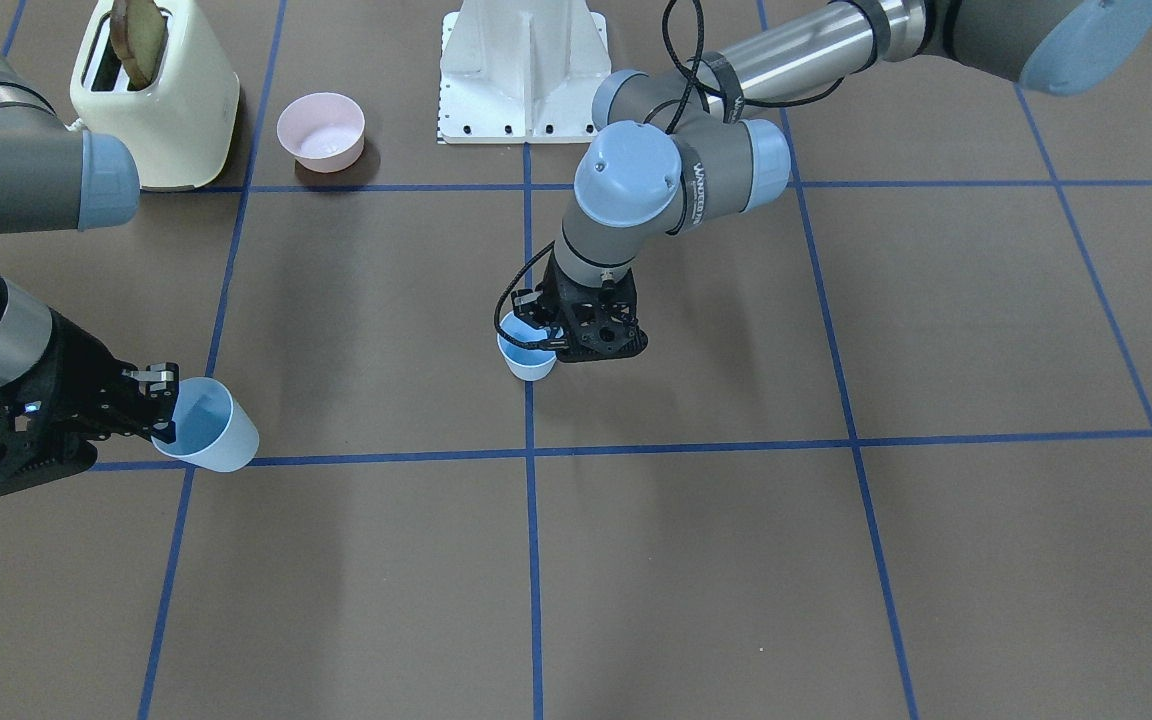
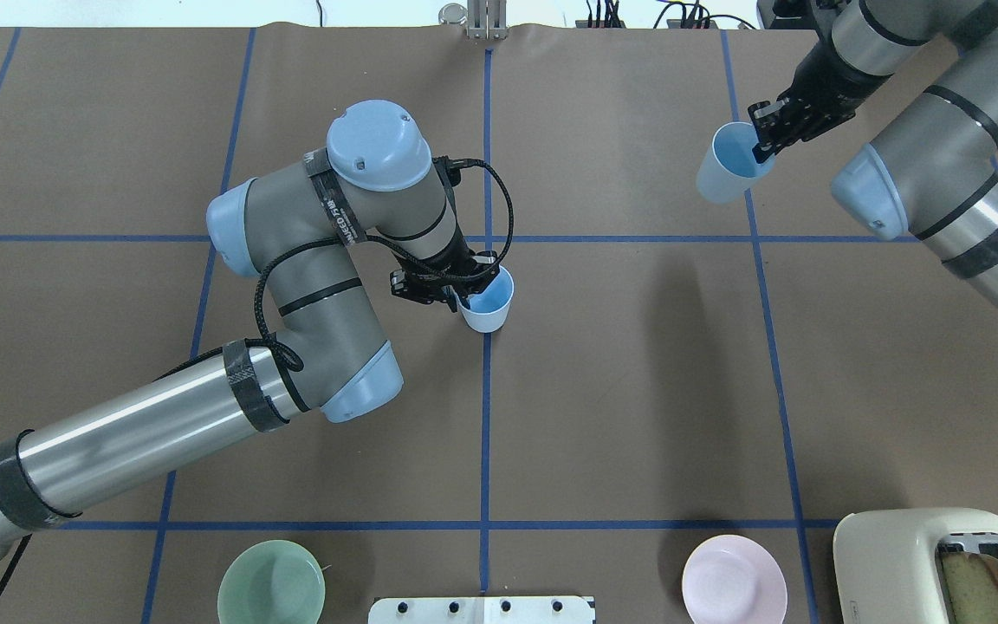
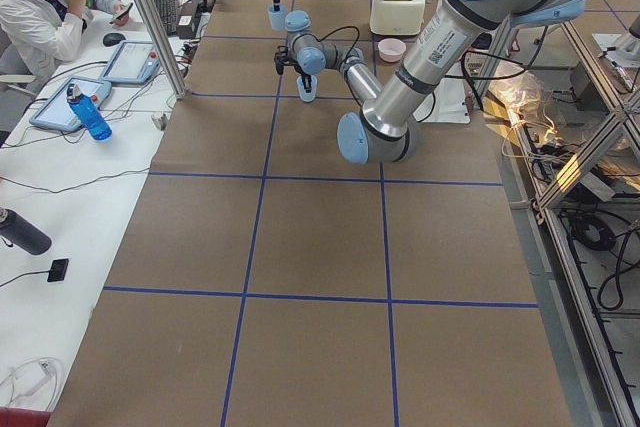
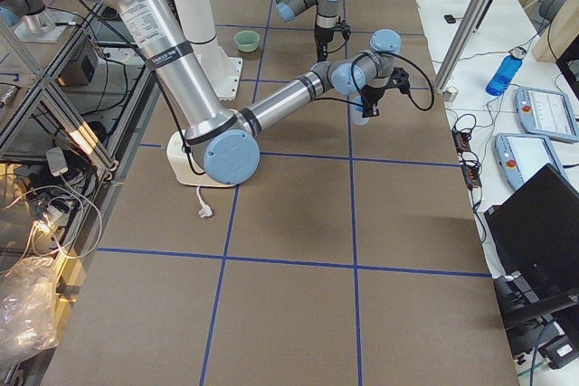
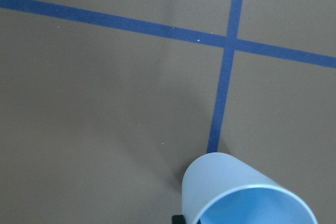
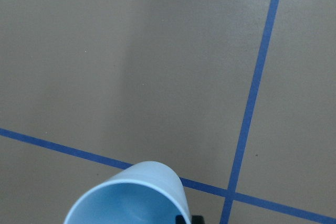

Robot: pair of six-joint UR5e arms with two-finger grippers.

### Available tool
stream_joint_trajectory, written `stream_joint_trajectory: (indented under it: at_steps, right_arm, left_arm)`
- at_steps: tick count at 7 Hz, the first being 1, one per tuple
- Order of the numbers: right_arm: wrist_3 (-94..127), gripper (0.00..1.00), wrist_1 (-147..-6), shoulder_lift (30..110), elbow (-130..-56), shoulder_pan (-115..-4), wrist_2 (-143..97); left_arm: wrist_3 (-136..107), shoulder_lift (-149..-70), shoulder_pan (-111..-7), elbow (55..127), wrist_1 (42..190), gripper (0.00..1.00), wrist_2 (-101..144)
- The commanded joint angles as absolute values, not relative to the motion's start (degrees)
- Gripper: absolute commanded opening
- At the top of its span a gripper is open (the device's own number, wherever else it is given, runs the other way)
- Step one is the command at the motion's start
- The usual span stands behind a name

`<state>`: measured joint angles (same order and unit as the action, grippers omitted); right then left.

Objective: Stack blue cups with both arms
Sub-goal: 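Set the cup at center, open the left gripper while the right carries its cup over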

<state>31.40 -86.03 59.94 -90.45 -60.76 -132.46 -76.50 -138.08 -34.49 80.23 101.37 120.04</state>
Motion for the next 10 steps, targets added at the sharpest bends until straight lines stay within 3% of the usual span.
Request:
stream_joint_trajectory:
  at_steps: [1, 2, 5, 8, 10]
  right_arm:
    - [33.5, 0.00, -86.0, 59.6, -92.2, -60.6, -133.2]
    - [35.0, 0.00, -86.0, 58.1, -92.3, -60.5, -133.2]
    - [44.6, 0.00, -86.2, 53.0, -92.3, -55.7, -132.0]
    - [55.0, 0.00, -86.2, 48.0, -92.5, -49.1, -127.8]
    - [59.0, 0.00, -86.4, 46.1, -92.5, -45.3, -125.0]
  left_arm:
    - [-76.3, -137.9, -34.5, 80.2, 103.0, 0.66, 120.0]
    - [-76.2, -138.1, -34.9, 80.9, 103.1, 0.73, 120.0]
    - [-75.9, -136.6, -38.8, 83.8, 102.5, 0.74, 123.5]
    - [-68.8, -129.9, -45.0, 88.1, 102.0, 0.74, 128.7]
    - [-60.1, -125.2, -48.8, 91.0, 99.7, 0.79, 130.1]
